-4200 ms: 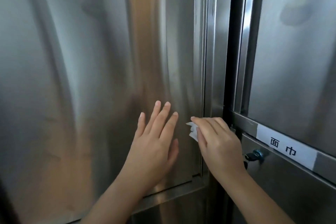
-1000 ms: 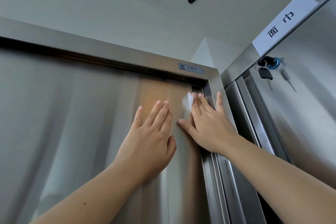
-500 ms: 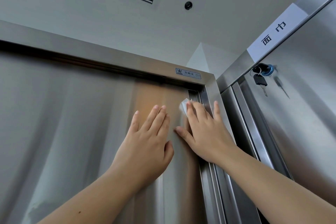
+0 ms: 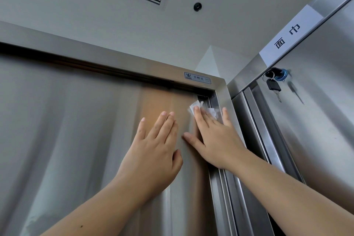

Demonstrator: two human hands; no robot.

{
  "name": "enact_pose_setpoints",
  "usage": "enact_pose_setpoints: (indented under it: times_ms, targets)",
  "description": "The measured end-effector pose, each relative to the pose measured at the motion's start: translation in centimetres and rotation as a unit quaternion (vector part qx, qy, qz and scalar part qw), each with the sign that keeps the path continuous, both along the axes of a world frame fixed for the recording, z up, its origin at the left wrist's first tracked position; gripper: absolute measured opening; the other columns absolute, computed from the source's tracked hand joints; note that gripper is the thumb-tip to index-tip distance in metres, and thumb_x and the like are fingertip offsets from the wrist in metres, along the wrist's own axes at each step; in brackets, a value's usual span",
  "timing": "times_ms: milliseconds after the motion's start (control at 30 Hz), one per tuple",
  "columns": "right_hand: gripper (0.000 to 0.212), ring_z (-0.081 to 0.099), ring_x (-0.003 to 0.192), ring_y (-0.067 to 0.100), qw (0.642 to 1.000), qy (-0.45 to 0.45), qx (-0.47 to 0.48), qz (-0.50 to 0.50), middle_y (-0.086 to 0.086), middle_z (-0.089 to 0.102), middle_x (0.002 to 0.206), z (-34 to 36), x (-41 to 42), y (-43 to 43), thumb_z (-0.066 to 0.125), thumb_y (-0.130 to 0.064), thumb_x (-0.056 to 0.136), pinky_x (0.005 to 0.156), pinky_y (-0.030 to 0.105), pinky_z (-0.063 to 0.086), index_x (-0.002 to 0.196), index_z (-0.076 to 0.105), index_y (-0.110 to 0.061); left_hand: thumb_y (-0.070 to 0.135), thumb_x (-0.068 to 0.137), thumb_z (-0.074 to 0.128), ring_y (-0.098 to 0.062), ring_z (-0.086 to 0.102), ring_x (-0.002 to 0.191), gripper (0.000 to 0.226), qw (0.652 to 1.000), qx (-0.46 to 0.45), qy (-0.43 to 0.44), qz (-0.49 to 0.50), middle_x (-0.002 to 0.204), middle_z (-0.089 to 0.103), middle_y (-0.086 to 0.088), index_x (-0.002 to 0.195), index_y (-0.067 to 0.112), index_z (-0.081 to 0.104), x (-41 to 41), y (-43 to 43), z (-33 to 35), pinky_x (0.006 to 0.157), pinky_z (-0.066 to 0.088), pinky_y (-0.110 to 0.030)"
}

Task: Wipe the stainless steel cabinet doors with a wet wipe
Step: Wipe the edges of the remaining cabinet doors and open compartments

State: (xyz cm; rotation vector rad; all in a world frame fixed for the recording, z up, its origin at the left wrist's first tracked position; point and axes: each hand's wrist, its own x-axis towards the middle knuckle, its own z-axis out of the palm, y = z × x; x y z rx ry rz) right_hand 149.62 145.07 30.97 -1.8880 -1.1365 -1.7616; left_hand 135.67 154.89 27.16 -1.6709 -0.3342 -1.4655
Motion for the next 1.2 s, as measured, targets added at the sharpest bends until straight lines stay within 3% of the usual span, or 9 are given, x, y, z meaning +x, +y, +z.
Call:
enact_pose_setpoints:
  times_ms: [167, 400, 733, 933, 1200]
  targets:
    - [0.078, -0.001, 0.144, 0.011, 1.000, 0.000, -0.003, -0.024, 0.002, 0.003, 0.158, 2.0, 0.1, -0.5, 0.003, -0.062, 0.088, 0.109, 0.049, -0.018, 0.148, -0.012, -0.014, 0.034, 0.082, 0.031, -0.027, 0.050, 0.124, 0.059, 1.000, 0.003, 0.002, -0.007, 0.132, 0.054, -0.013, 0.123, 0.002, 0.059, -0.1, 0.1, 0.0, 0.094, 0.041, -0.054]
    - [0.096, -0.005, 0.144, 0.011, 0.998, -0.032, -0.010, -0.054, 0.001, -0.001, 0.158, -0.5, 0.3, -1.1, -0.018, -0.067, 0.068, 0.103, 0.044, -0.026, 0.147, -0.015, -0.011, 0.034, 0.082, 0.030, -0.027, 0.047, 0.126, 0.060, 1.000, -0.003, 0.003, -0.008, 0.134, 0.052, -0.015, 0.123, 0.000, 0.059, 0.0, 0.2, 0.0, 0.096, 0.039, -0.054]
    - [0.103, -0.002, 0.144, 0.010, 0.998, -0.016, 0.005, -0.057, 0.000, 0.005, 0.158, 2.5, -0.1, -1.0, -0.022, -0.070, 0.060, 0.103, 0.052, -0.025, 0.147, -0.012, -0.016, 0.034, 0.082, 0.031, -0.028, 0.049, 0.125, 0.060, 1.000, 0.001, 0.004, -0.005, 0.133, 0.053, -0.015, 0.123, 0.001, 0.059, 0.1, 0.2, 0.1, 0.095, 0.040, -0.055]
    - [0.105, -0.004, 0.144, 0.012, 0.998, -0.017, 0.002, -0.059, 0.003, 0.004, 0.158, 0.9, 0.5, -0.6, -0.024, -0.071, 0.060, 0.106, 0.054, -0.020, 0.147, -0.013, -0.013, 0.034, 0.082, 0.030, -0.028, 0.048, 0.125, 0.061, 1.000, -0.001, 0.001, -0.007, 0.134, 0.052, -0.015, 0.124, 0.000, 0.058, 0.1, 0.2, 0.0, 0.095, 0.040, -0.055]
    - [0.101, -0.006, 0.144, 0.010, 0.999, 0.037, 0.010, -0.038, 0.000, 0.003, 0.158, 3.5, -0.1, -0.3, -0.019, -0.073, 0.061, 0.106, 0.054, -0.020, 0.147, -0.015, -0.019, 0.034, 0.082, 0.030, -0.028, 0.049, 0.124, 0.060, 1.000, 0.008, -0.001, -0.012, 0.132, 0.054, -0.015, 0.124, 0.000, 0.058, 0.1, 0.1, 0.0, 0.094, 0.041, -0.055]
